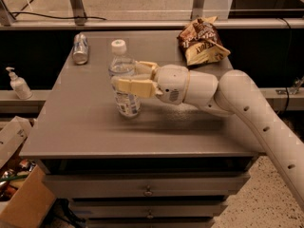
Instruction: Place blue plastic bottle upright
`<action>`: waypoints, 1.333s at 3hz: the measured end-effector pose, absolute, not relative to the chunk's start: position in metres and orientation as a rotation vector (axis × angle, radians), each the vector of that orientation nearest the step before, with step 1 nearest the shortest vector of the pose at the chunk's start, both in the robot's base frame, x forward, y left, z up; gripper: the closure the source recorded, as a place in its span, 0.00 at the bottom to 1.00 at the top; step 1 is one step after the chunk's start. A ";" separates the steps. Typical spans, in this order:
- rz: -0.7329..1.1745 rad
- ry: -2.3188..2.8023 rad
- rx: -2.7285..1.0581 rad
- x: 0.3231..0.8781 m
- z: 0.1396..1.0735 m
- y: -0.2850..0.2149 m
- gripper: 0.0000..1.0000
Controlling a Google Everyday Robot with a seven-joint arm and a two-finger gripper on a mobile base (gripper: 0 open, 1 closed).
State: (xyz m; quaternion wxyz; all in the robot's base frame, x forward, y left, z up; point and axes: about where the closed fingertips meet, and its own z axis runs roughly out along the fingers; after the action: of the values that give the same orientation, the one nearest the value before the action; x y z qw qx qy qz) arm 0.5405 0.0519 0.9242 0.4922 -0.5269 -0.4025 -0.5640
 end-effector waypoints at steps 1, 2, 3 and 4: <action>-1.368 -0.973 -1.283 0.541 0.923 0.050 0.15; -1.369 -0.970 -1.284 0.541 0.922 0.049 0.00; -1.373 -0.970 -1.284 0.541 0.924 0.046 0.00; -1.388 -0.993 -1.299 0.541 0.933 0.029 0.00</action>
Offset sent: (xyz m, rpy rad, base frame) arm 0.0025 -0.0101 -0.0036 -0.0032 -0.0215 -0.0204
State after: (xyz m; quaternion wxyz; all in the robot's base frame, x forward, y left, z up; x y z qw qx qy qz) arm 0.5414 0.0288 0.9330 0.4780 -0.5321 -0.4066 -0.5684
